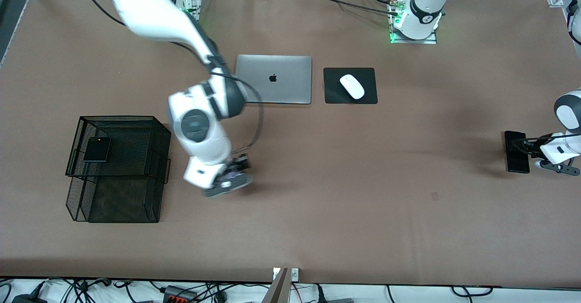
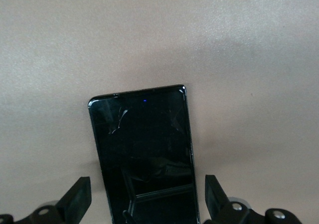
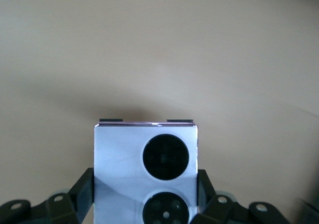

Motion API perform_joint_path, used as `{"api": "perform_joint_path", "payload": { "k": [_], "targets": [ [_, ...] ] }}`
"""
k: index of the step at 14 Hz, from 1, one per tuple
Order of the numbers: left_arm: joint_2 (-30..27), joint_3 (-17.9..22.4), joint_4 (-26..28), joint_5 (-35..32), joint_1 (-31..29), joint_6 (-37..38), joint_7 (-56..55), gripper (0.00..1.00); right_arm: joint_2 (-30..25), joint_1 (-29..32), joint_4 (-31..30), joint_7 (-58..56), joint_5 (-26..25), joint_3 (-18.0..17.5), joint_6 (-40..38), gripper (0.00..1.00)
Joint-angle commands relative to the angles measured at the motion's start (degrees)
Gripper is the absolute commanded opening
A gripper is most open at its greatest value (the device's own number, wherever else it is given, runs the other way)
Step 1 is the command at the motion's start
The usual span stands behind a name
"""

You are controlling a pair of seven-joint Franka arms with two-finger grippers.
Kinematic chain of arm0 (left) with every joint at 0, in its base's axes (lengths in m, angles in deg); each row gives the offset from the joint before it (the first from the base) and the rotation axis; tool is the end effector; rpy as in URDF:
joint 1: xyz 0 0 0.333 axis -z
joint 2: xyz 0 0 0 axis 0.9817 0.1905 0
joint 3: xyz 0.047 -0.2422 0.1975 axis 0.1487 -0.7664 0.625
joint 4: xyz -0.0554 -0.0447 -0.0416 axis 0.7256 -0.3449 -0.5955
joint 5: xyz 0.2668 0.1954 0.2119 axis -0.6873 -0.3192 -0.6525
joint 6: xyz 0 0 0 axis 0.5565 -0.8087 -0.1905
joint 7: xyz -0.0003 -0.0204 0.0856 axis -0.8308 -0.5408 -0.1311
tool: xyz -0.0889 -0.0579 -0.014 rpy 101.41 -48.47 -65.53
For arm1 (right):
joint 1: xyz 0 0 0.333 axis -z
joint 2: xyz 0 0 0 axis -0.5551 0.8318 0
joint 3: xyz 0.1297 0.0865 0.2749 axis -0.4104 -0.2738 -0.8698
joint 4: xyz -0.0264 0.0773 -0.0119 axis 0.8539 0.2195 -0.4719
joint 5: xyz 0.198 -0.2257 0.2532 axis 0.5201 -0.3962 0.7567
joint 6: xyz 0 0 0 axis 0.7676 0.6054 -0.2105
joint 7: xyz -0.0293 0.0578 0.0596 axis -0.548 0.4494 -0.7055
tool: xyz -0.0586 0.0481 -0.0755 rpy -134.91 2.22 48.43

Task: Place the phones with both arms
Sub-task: 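Carry the white phone to the basket while the left gripper lifts the bar phone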

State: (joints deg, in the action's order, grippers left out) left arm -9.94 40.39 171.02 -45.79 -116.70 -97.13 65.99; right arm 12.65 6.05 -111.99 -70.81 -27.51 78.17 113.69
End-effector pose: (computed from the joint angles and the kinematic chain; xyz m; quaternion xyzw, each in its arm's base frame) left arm 0.5800 0.3280 0.1752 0.9934 -0.1023 -0.0433 0.0286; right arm 0.6893 0.3049 0.3326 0.9851 0.1649 0.0447 0.0201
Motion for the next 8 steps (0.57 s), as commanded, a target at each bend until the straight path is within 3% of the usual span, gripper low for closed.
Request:
{"api": "perform_joint_path", "payload": {
  "k": [1,3,7,8],
  "targets": [
    [0.0,-0.6,0.6,0.5,-0.6,0.0,-1.1,1.0,-5.1,6.5,-1.9,1.8,0.3,-0.8,-8.5,0.26],
    [0.1,-0.4,0.7,0.5,-0.6,0.0,-1.1,1.0,-5.9,10.3,-1.9,4.6,0.1,0.0,-11.8,0.26],
    [0.2,-0.3,0.7,0.5,-0.5,-0.1,-1.0,1.0,-4.9,15.1,-1.7,4.2,-3.9,0.0,-10.3,0.12],
    [0.2,-0.3,0.7,0.5,-0.4,-0.1,-0.9,0.92,-4.2,16.0,-1.7,3.9,-5.3,0.1,-8.9,0.05]
  ]
}}
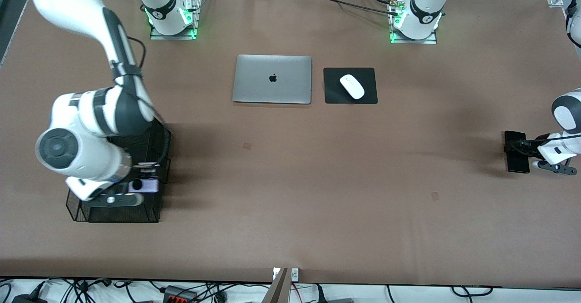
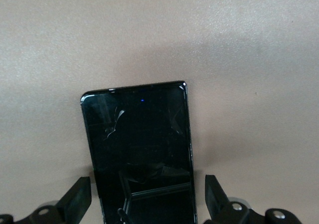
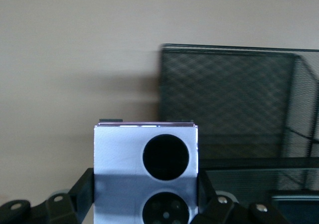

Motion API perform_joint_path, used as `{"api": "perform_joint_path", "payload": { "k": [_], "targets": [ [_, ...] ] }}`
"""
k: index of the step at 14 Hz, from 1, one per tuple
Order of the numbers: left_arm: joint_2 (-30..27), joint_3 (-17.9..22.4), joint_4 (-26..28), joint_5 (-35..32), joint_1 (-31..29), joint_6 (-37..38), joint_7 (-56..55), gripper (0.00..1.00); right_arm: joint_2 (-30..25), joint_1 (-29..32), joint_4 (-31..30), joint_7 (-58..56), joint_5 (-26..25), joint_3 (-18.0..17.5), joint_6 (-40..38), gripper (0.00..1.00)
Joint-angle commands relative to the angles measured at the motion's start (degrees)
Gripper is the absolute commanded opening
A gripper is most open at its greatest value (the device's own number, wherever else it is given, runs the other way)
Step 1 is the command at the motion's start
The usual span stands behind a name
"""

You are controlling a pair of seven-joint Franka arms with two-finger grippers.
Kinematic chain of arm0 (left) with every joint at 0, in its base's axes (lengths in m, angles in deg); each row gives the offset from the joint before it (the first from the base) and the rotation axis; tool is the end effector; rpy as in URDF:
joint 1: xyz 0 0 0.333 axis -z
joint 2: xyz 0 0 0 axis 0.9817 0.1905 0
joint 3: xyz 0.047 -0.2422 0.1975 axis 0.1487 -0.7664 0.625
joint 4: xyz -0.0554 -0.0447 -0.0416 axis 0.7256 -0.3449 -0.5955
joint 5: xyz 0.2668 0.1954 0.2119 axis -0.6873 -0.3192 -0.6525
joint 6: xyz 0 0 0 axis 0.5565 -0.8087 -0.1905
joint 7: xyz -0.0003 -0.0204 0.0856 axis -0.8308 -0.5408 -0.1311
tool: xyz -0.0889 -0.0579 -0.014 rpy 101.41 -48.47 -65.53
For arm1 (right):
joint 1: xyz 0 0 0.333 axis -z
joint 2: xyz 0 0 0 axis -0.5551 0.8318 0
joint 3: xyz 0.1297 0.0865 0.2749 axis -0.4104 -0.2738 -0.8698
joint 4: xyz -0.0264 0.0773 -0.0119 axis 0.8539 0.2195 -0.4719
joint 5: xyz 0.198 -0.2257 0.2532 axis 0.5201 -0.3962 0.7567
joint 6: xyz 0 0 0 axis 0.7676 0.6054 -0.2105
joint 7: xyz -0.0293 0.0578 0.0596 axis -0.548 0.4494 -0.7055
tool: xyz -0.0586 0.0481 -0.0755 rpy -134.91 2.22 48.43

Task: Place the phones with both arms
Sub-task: 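Carry the white phone to the basket while the left gripper lifts the bar phone, then release the white phone in the basket while the left gripper carries the bar phone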

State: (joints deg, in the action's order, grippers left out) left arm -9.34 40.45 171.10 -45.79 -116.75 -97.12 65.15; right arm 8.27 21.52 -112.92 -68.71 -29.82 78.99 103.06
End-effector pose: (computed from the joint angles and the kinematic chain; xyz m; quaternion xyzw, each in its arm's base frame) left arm 0.5776 0.3277 0.1676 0.9939 -0.0942 -0.0482 0.0321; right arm 0.7240 0.0942 0.3656 0.9983 0.0092 -0.0175 0.0541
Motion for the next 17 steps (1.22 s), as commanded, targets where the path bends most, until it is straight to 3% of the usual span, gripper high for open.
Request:
{"api": "perform_joint_path", "payload": {
  "k": [1,3,7,12,17],
  "targets": [
    [-0.4,-0.4,0.6,0.5,-0.2,-0.1,0.2,0.86,0.8,2.1,-0.8,0.4,-3.1,-0.8,3.7,0.02],
    [-0.3,-0.4,0.6,0.5,-0.1,-0.1,0.6,0.8,2.6,5.1,-0.9,-3.2,-2.2,-1.0,7.3,0.0],
    [-0.4,-0.3,0.5,0.4,0.3,0.1,0.4,0.56,4.5,8.2,-0.9,-6.8,2.1,-1.1,7.7,0.0],
    [-3.3,-0.3,-0.4,0.6,5.5,10.5,-1.8,0.54,5.9,8.4,-1.2,-7.1,3.6,-1.2,10.9,0.0],
    [-7.3,-0.7,-2.4,5.0,13.1,22.8,-14.2,0.54,6.8,8.2,-3.2,-7.5,3.6,-1.3,14.3,0.0]
  ]
}}
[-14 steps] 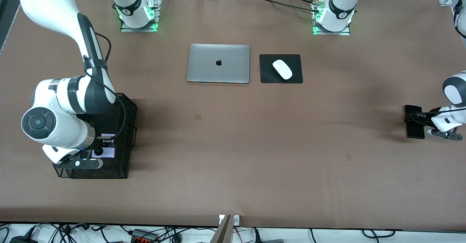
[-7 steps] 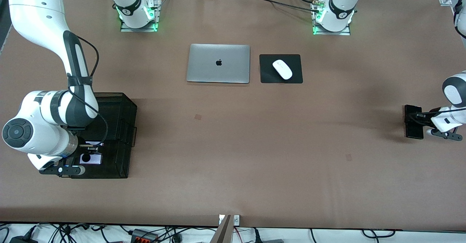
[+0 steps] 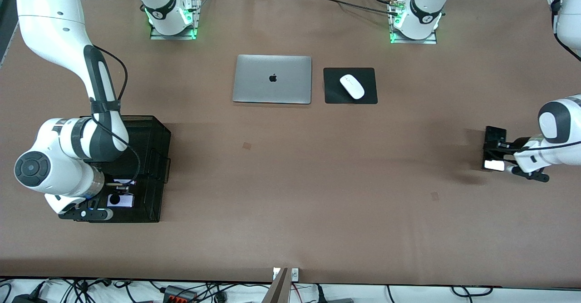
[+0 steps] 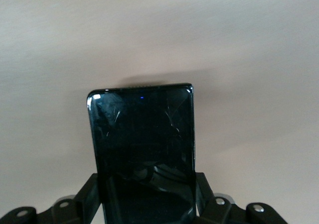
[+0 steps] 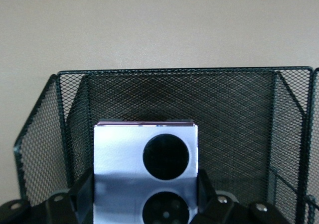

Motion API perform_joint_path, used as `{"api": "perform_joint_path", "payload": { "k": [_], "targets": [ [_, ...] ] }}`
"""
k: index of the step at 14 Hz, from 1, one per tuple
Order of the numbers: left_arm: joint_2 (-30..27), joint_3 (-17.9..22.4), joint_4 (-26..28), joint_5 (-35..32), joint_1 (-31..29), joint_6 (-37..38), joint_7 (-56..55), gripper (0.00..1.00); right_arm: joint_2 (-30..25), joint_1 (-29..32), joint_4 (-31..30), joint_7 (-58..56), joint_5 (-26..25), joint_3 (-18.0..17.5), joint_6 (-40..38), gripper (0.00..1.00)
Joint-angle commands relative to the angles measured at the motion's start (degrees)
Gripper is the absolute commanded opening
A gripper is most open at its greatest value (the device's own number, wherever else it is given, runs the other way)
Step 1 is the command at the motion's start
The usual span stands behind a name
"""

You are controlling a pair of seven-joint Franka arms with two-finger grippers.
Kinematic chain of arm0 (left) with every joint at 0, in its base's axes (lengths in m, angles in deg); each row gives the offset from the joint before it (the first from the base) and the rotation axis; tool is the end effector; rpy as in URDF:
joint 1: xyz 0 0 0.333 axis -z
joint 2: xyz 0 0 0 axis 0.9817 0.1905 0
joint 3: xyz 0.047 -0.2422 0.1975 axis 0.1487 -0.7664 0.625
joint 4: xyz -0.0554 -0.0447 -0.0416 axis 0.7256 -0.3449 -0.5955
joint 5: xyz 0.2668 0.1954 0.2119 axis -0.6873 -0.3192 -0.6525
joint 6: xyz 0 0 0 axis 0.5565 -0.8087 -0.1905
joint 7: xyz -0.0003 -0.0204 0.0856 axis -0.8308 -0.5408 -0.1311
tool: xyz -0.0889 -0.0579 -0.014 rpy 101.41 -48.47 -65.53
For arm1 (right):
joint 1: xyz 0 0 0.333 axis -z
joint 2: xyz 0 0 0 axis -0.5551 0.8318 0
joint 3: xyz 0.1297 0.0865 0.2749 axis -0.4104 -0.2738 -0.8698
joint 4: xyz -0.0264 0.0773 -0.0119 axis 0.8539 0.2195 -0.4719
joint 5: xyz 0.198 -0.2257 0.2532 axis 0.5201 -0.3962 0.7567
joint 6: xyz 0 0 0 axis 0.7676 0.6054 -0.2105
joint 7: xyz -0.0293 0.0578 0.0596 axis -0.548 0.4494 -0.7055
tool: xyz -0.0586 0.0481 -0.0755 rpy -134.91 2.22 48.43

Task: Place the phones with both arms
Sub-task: 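Release the white phone in the basket while the left gripper carries the bar phone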

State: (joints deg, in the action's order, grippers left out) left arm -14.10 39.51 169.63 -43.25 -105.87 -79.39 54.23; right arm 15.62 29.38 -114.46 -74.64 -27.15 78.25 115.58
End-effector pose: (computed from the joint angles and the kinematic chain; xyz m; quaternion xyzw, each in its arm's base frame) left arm 0.6143 0.2013 0.2131 0.9837 -0.0854 -0.1439 0.0661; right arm 0.7469 0.0053 0.2765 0.9995 -0.0056 0.0079 0.0299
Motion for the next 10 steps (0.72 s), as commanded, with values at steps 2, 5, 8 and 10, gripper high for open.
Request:
{"api": "perform_joint_path", "payload": {
  "k": [2,5,8,10],
  "targets": [
    [-3.3,0.4,-3.8,6.2,5.6,10.3,-6.1,0.54,0.1,0.5,-2.1,-1.6,1.0,-0.5,2.2,0.0],
    [-3.8,0.3,-6.8,8.6,11.4,15.4,-15.8,0.55,0.4,0.5,-2.1,-1.9,1.0,-0.5,2.4,0.49],
    [-4.1,0.1,-12.2,13.8,16.4,20.9,-21.2,0.55,-0.5,0.1,-1.4,-2.0,0.8,-0.5,1.7,1.0],
    [-4.3,0.6,-14.0,16.1,21.1,22.8,-28.9,0.55,-2.9,0.2,-1.3,-2.1,1.0,-0.6,1.4,1.0]
  ]
}}
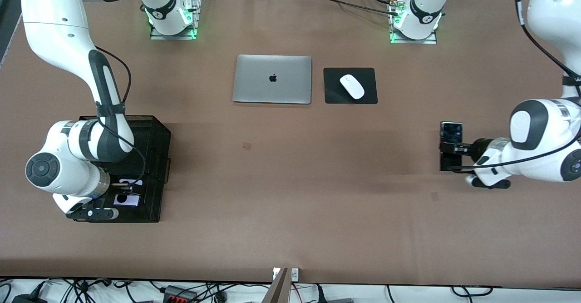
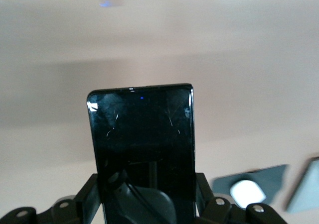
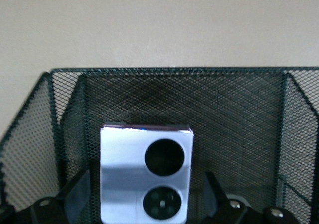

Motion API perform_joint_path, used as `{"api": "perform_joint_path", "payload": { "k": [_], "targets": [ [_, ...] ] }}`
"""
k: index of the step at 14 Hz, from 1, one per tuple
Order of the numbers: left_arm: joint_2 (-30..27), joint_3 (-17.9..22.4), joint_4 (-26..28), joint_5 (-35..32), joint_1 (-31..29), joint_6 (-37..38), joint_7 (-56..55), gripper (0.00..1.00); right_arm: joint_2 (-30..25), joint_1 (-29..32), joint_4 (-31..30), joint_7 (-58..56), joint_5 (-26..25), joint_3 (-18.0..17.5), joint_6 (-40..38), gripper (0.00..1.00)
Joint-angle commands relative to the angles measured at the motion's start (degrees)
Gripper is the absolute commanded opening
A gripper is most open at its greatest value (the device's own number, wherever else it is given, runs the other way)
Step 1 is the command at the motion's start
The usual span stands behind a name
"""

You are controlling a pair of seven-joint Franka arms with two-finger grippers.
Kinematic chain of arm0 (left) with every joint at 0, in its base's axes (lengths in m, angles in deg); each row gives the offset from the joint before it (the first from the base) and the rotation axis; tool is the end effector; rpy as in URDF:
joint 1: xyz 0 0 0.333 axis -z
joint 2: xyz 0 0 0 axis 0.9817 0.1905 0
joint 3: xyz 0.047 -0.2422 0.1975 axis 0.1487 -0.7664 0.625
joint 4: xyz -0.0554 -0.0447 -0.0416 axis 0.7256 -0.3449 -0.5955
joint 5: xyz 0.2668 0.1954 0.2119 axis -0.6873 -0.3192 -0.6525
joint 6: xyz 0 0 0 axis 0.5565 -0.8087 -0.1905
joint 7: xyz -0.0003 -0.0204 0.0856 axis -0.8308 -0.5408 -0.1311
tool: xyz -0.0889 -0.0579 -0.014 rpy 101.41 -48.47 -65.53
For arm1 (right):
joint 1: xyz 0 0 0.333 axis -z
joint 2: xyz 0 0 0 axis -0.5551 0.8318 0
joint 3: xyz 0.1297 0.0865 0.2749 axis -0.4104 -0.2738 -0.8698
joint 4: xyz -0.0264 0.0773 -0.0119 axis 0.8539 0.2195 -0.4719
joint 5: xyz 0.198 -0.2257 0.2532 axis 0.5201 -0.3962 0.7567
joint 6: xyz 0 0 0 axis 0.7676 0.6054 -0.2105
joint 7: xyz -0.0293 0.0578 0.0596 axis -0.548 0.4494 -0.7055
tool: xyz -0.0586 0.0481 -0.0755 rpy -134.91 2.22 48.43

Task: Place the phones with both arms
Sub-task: 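Release the white phone in the basket while the left gripper carries the bar phone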

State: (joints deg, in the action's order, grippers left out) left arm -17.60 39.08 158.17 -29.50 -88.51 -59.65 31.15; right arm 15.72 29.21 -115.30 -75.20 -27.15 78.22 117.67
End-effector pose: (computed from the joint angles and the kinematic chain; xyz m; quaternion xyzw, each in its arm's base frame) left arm 0.6615 -0.0078 0.3216 0.9728 0.0019 -0.1993 0.1184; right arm 0.7474 0.0075 0.2717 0.9994 0.0012 0.0178 0.0297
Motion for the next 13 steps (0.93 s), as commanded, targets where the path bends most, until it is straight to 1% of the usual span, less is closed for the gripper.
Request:
{"api": "perform_joint_path", "payload": {
  "k": [1,2,3,5,6,7,8,9,10,11,13],
  "targets": [
    [-0.8,1.2,-2.5,3.7,6.1,3.0,-9.4,0.55,-4.3,0.2,-0.5,-1.5,1.0,-0.6,-0.7,1.0],
    [-0.8,1.7,-2.5,6.0,8.1,2.6,-11.4,0.55,-6.0,0.1,-0.5,-1.6,1.0,-0.8,-1.3,1.0],
    [-0.8,3.8,-2.5,10.0,11.0,1.3,-13.6,0.56,-7.7,0.3,-0.5,-1.5,1.0,-0.9,-3.3,1.0],
    [-0.2,12.8,-2.6,20.1,19.9,-1.2,-15.6,0.55,-11.1,-0.1,0.3,-1.0,1.0,-0.8,-7.8,1.0],
    [1.0,18.6,-2.9,24.4,25.4,-2.6,-16.2,0.54,-12.7,0.1,0.3,-1.0,1.0,-0.8,-10.6,1.0],
    [2.0,24.6,-3.9,28.8,31.7,-3.7,-17.2,0.5,-14.1,0.4,0.3,-1.0,1.0,-0.7,-13.4,1.0],
    [3.5,30.5,-4.8,33.3,37.4,-3.8,-18.9,0.5,-15.2,0.4,0.3,-0.9,1.0,-0.7,-15.3,1.0],
    [4.3,34.8,-5.3,37.1,41.4,-3.9,-20.2,0.5,-17.0,0.1,0.3,-0.6,1.0,-0.8,-17.5,1.0],
    [5.6,37.7,-5.6,40.9,44.3,-4.2,-20.9,0.5,-18.0,-0.6,0.2,-0.4,0.9,-0.8,-19.8,1.0],
    [6.1,39.0,-5.7,44.0,45.9,-5.9,-21.2,0.5,-18.6,-1.5,0.2,-0.4,0.3,-0.7,-21.1,1.0],
    [7.2,39.1,-5.6,48.1,48.8,-11.6,-23.5,0.5,-19.1,-0.9,0.2,-0.9,0.8,-0.2,-21.7,1.0]
  ]
}}
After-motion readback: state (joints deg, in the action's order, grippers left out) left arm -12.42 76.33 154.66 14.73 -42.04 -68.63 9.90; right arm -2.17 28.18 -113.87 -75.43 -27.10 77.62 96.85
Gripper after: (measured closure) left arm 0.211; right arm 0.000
